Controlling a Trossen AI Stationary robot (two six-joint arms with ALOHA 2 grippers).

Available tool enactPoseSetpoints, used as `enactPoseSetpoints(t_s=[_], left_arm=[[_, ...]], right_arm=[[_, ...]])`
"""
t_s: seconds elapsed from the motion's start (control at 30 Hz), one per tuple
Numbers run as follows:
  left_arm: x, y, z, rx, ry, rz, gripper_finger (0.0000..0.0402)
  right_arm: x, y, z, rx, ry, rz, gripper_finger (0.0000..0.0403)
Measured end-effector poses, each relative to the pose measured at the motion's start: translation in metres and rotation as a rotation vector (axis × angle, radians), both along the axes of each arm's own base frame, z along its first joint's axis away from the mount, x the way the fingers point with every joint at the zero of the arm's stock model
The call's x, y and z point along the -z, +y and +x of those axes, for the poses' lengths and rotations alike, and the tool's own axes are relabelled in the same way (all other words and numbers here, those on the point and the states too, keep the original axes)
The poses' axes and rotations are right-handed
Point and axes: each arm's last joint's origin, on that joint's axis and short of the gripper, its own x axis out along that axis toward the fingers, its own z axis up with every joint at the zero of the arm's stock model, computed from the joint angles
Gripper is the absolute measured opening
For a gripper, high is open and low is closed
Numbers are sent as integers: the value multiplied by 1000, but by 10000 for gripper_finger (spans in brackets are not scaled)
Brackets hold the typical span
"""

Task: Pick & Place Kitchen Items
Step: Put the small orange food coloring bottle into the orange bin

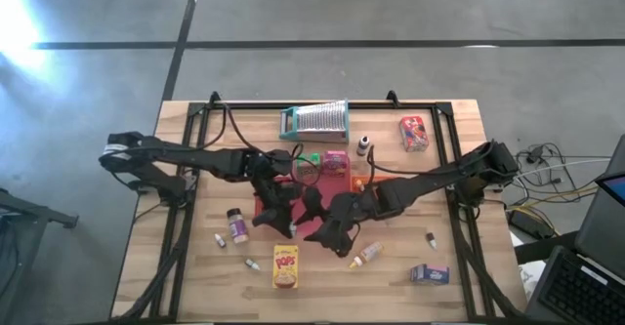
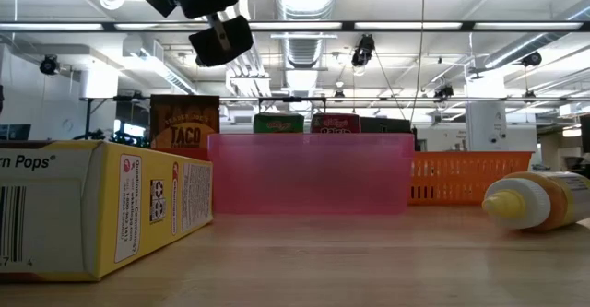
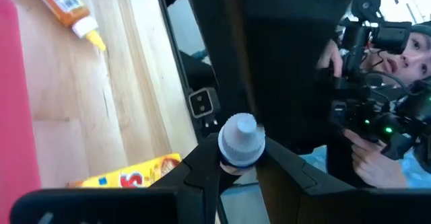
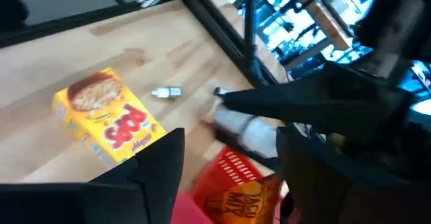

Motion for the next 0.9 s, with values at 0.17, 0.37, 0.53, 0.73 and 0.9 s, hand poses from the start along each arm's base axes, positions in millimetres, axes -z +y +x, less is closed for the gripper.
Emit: enactPoseSetpoints(t_s=[0.17, 0.37, 0.53, 0.73, 0.9], left_arm=[[0, 0, 0, 2, -5, 0, 90], [0, 0, 0, 2, -9, 4, 90], [0, 0, 0, 0, -9, 5, 90], [0, 0, 0, 0, -9, 6, 90], [0, -1, 0, 2, -10, 7, 90]], right_arm=[[4, 2, -2, -14, 50, 24, 202], [1, 0, -1, 16, 7, -25, 177], [-10, 0, 1, 9, -45, -52, 168], [-10, -1, 4, 9, -49, -62, 175], [-6, -3, 7, 4, -48, -87, 197]])
